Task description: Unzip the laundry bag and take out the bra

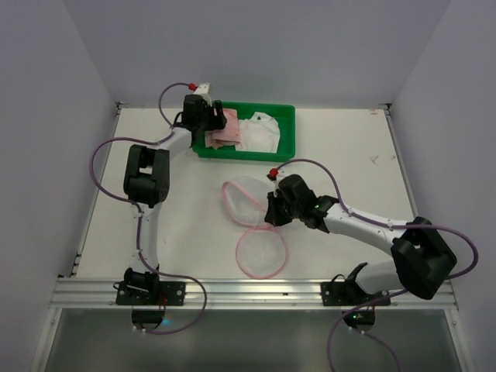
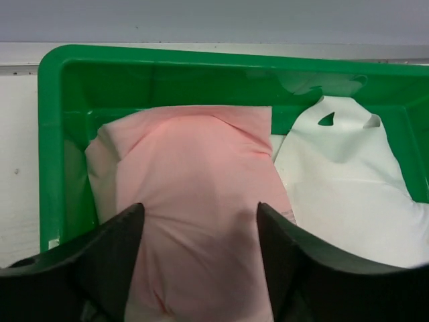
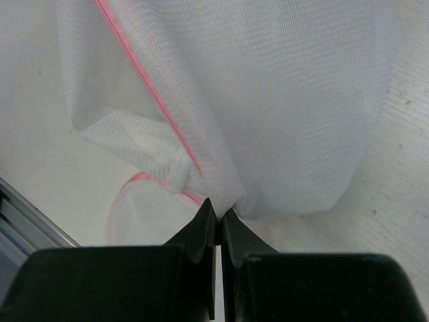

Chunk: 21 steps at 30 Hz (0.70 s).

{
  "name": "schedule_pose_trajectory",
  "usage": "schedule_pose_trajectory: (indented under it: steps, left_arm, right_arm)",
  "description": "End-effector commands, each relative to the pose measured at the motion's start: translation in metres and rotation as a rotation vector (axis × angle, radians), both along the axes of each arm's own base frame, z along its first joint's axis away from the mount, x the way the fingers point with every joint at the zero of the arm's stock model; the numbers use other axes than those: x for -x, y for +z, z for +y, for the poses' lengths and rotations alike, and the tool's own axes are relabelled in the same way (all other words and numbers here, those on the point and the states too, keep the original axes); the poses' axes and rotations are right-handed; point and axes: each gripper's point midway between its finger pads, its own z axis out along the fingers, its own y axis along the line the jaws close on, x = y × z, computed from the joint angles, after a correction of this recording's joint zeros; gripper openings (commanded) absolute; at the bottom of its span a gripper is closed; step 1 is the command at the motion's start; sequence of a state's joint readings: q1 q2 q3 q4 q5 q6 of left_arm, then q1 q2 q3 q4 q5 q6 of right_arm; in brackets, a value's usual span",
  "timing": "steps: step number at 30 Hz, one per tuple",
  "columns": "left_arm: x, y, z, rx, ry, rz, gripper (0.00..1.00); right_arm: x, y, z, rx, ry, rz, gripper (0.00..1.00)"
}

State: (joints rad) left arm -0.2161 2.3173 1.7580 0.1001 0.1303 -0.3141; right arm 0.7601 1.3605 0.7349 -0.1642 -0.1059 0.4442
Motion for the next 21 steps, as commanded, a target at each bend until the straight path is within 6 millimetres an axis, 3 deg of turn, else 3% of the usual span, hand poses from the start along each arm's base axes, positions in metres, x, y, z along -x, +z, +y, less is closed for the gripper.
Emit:
schedule_pose_trajectory:
  steps: [1,3,7,9,12,13,14,16,18,20,21]
  left_arm:
    - [-0.004,0.034,0.012,-0.046,0.032,-0.032,0.75]
    - [0.002,0.062,0.009,-0.020,0.026,-0.054,0.87]
    - [0.036,0.117,-0.002,0.069,0.015,-0.058,0.97]
    - [0.067,0.136,-0.010,0.091,-0.007,-0.035,0.97]
    - [0.126,0.131,-0.020,0.113,-0.044,0.029,0.93]
    - [0.146,0.146,-0.020,0.115,-0.054,0.001,0.89]
    - [0.171,0.112,-0.020,0.088,-0.063,0.074,0.86]
    - [0.205,0.104,-0.034,0.077,-0.128,0.095,0.81]
    - [0.239,0.069,-0.044,0.051,-0.183,0.178,0.79]
    - [0.258,0.060,-0.051,0.046,-0.212,0.200,0.77]
    - [0.271,0.048,-0.057,0.035,-0.233,0.228,0.76]
  right_arm:
    - [-0.007,0.016,0.013,-0.040,0.038,-0.040,0.00]
    - [-0.010,0.021,0.015,-0.042,0.046,-0.050,0.00]
    - [-0.015,0.028,0.020,-0.029,0.073,-0.060,0.03]
    - [-0.016,0.029,0.024,-0.023,0.093,-0.056,0.04]
    - [-0.020,0.034,0.026,-0.025,0.109,-0.074,0.06]
    - [-0.021,0.035,0.027,-0.023,0.114,-0.080,0.07]
    - [-0.024,0.040,0.030,-0.028,0.118,-0.093,0.09]
    - [-0.027,0.041,0.029,-0.009,0.124,-0.093,0.13]
    - [-0.033,0.048,0.032,-0.005,0.113,-0.106,0.29]
    - [-0.038,0.056,0.032,-0.002,0.090,-0.119,0.51]
    - [-0.040,0.063,0.032,-0.013,0.069,-0.120,0.57]
